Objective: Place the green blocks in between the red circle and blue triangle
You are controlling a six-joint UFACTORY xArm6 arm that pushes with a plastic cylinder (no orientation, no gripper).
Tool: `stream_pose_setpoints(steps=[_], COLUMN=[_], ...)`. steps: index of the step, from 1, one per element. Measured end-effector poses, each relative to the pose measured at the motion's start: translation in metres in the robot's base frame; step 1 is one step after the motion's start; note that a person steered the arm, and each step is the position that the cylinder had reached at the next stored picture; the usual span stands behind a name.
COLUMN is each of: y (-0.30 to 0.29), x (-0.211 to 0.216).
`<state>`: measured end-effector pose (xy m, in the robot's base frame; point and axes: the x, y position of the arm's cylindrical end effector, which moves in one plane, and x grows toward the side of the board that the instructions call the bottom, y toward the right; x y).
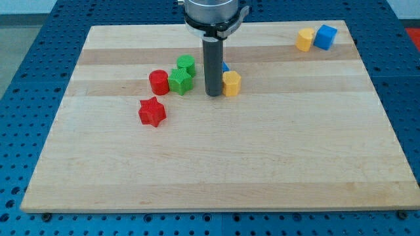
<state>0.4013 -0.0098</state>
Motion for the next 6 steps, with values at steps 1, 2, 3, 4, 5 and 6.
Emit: stream_pose_setpoints(steps=[1,2,3,4,5,6], y=[-0.009,-0.036,-0.047,-0.047,-0.047,-0.047], x=[0.0,0.0,-0.004,-0.018,-0.03,-0.047])
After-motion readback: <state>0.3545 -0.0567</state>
